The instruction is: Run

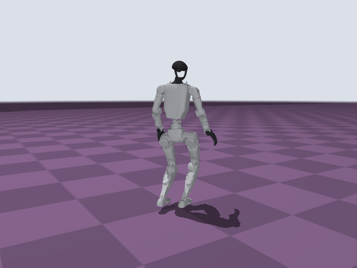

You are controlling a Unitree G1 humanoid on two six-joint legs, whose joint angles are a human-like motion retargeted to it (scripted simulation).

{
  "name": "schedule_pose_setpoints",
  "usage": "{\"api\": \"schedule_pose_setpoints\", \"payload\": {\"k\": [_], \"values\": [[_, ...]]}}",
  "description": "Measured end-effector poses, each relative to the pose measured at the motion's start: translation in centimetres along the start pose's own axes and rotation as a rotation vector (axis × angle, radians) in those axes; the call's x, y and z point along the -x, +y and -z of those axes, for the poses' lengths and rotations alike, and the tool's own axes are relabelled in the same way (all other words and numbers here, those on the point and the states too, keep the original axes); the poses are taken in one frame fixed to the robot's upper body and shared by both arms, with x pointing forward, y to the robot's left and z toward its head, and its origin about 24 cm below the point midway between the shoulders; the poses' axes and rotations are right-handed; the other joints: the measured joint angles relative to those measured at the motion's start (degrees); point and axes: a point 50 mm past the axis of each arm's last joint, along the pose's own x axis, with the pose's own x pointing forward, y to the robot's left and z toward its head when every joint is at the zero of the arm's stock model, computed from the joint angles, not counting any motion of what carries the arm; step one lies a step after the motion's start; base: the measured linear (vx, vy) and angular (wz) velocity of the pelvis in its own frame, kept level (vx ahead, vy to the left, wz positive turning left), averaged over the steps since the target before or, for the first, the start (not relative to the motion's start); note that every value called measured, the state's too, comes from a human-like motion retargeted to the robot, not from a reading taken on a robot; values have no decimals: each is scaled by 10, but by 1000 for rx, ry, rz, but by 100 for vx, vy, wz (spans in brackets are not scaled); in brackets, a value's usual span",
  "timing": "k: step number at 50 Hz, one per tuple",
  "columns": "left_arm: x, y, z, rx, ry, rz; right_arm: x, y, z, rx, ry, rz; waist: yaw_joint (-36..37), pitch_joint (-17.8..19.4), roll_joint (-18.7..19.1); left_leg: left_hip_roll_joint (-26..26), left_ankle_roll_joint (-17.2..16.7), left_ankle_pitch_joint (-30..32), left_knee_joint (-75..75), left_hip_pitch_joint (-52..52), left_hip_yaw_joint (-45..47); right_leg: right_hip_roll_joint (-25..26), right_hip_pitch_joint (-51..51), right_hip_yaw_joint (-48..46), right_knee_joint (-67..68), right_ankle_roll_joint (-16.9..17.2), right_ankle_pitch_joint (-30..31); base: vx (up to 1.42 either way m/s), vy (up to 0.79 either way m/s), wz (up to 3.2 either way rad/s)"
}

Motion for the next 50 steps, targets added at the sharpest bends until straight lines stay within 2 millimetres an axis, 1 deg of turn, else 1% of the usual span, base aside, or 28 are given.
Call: {"api": "schedule_pose_setpoints", "payload": {"k": [2, 4, 8, 10, 12, 13, 15, 17, 18, 19, 20, 22, 24, 26, 28, 31, 35, 38, 41, 44, 45, 47, 50], "values": [[-1, 3, -3, -9, -17, -6, 1, 2, 1, -2, 2, -18, 7, -18, -4, -3, -1, 15, 4, -36, 8, -14, -23, -2, 31, 4, 7, -22, 10, -7], [-1, 6, -5, -13, -26, -13, 3, 4, 3, -8, 11, -34, 14, -29, -17, -20, 1, 32, 13, -68, 13, -35, -27, -1, 83, 6, 14, -27, 9, 16], [2, 15, -1, -16, -22, -29, 8, 8, 7, -37, 24, -54, 29, -41, -52, -78, 14, 52, 44, -134, 15, -74, 16, 14, 194, 10, 25, -30, 5, 40], [4, 21, 5, -16, -8, -45, 10, 9, 7, -58, 21, -59, 38, -46, -72, -109, 31, 46, 63, -170, 15, -84, 53, 25, 228, 17, 33, -31, 1, 48], [6, 27, 13, -13, 19, -68, 10, 10, 4, -72, 8, -62, 47, -47, -89, -132, 52, 30, 88, -206, 19, -82, 96, 39, 236, 27, 33, -32, -1, 43], [7, 31, 18, -13, 36, -84, 9, 10, 1, -73, -1, -64, 52, -46, -97, -141, 64, 19, 103, -224, 23, -78, 118, 46, 232, 30, 26, -34, -3, 33], [11, 38, 29, -13, 79, -122, 8, 11, -4, -63, -20, -67, 61, -42, -108, -150, 86, -7, 136, -258, 31, -68, 155, 56, 219, 26, -16, -37, -4, 21], [13, 46, 39, -12, 130, -168, 2, 10, -14, -43, -51, -71, 71, -29, -110, -143, 98, -19, 166, -284, 38, -59, 183, 54, 194, 8, -90, -42, -6, -2], [14, 48, 45, -9, 161, -188, 0, 11, -20, -35, -67, -75, 77, -22, -103, -130, 99, -20, 180, -296, 35, -48, 190, 49, 175, -5, -122, -49, -6, -35], [16, 49, 52, -5, 192, -205, -3, 12, -26, -28, -86, -79, 86, -18, -89, -108, 97, -18, 185, -306, 24, -28, 190, 44, 143, -19, -133, -54, -5, -62], [18, 51, 59, -1, 225, -219, -6, 13, -32, -22, -104, -83, 96, -15, -71, -81, 93, -14, 187, -315, 10, -3, 185, 39, 105, -34, -133, -56, -6, -78], [23, 49, 72, 9, 287, -219, -11, 11, -42, -16, -129, -82, 112, -11, -43, -39, 78, 3, 171, -327, -10, 31, 174, 30, 53, -56, -133, -56, -9, -68], [29, 44, 84, 14, 341, -197, -14, 10, -48, -20, -141, -77, 118, -8, -29, -12, 63, 8, 141, -333, -15, 47, 162, 23, 22, -66, -133, -52, -11, -31], [34, 40, 93, 12, 379, -167, -16, 9, -51, -26, -144, -68, 120, -9, -25, 4, 52, 4, 113, -331, -8, 50, 145, 16, 3, -69, -133, -49, -12, -1], [38, 38, 99, 3, 402, -137, -16, 8, -49, -25, -136, -60, 118, -12, -28, 18, 43, 8, 105, -322, 6, 44, 127, 9, -4, -69, -133, -46, -11, 19], [40, 39, 101, -23, 401, -105, -14, 5, -41, -12, -110, -48, 111, -17, -34, 40, 42, 16, 148, -288, 30, 32, 101, 0, -1, -69, -133, -44, -9, 26], [35, 42, 92, -50, 358, -94, -9, 1, -23, 20, -58, -31, 98, -23, -30, 69, 40, 20, 227, -195, 40, 29, 74, -9, 1, -76, -133, -41, -5, 26], [28, 41, 79, -38, 304, -98, -2, -1, -4, 42, -4, -24, 84, -31, -16, 83, 22, 29, 229, -90, 37, 41, 61, -16, -25, -78, -109, -38, 2, 21], [18, 36, 60, 0, 232, -91, 6, -5, 16, 49, 61, -8, 59, -35, -2, 75, -2, 35, 162, 20, 39, 45, 48, -25, -38, -71, -89, -33, 7, 32], [7, 28, 33, 51, 130, -78, 12, -11, 33, 41, 119, 20, 28, -32, 9, 54, -14, 15, 60, 102, 44, 33, 19, -30, -22, -63, -75, -31, 10, 38], [3, 25, 22, 69, 90, -74, 14, -13, 38, 38, 135, 32, 17, -30, 10, 43, -14, 3, 24, 122, 46, 23, 5, -29, -7, -60, -72, -33, 10, 50], [-4, 21, -6, 106, -6, -71, 16, -20, 45, 28, 161, 61, -10, -24, -13, -6, 3, -18, -44, 140, 55, -28, -41, -15, 56, -51, -76, -35, 10, 68], [-13, 21, -56, 160, -172, -82, 17, -30, 50, 5, 184, 113, -53, -14, -75, -102, 45, -28, -156, 151, 66, -138, -128, 26, 167, -32, -64, -36, 8, 89]]}}
